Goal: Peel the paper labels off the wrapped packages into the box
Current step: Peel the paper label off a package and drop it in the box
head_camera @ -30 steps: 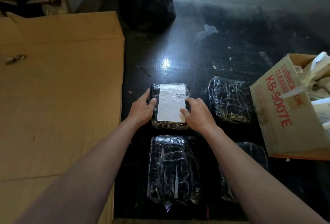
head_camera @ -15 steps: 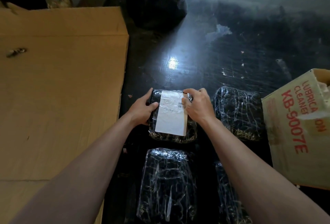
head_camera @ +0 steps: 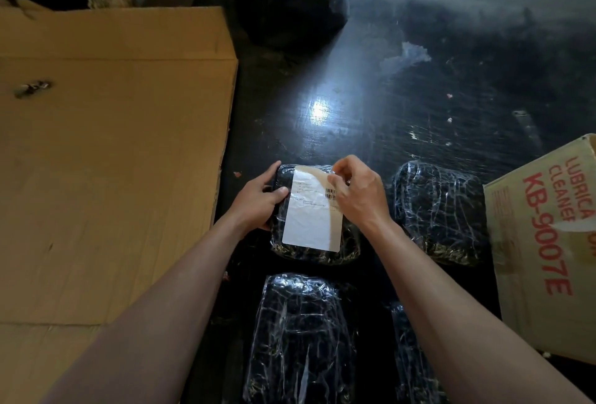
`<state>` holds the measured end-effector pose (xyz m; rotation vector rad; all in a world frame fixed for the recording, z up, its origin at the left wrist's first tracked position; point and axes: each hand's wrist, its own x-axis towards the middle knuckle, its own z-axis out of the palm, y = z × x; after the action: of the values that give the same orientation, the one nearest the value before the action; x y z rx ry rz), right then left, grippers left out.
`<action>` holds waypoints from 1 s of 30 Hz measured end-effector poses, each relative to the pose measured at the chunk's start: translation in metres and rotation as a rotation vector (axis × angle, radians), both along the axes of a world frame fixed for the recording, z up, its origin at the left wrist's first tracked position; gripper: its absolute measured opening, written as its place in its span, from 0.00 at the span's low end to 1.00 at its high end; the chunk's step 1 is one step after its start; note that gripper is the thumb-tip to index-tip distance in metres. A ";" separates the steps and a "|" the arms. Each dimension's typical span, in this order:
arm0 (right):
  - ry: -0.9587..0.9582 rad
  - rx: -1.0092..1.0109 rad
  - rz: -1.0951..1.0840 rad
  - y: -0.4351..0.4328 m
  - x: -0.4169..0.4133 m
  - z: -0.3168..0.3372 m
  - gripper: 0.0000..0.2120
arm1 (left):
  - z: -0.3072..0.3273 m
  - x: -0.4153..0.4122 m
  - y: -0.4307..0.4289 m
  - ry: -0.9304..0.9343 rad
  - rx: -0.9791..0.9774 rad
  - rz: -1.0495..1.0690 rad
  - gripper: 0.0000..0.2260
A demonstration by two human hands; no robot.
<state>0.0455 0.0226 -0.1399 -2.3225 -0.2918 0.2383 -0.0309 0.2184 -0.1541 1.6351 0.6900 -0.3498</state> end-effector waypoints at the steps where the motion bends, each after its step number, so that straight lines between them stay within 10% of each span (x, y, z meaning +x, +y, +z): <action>1: 0.025 -0.006 0.010 0.001 0.003 0.001 0.09 | 0.001 0.000 0.000 -0.002 0.006 -0.001 0.26; 30: 0.028 0.192 -0.011 -0.005 -0.021 0.011 0.02 | -0.009 0.010 -0.017 -0.095 0.350 -0.012 0.21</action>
<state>0.0247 0.0172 -0.1290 -2.1292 -0.2753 0.2266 -0.0205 0.2017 -0.1628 1.9741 0.6975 -0.1633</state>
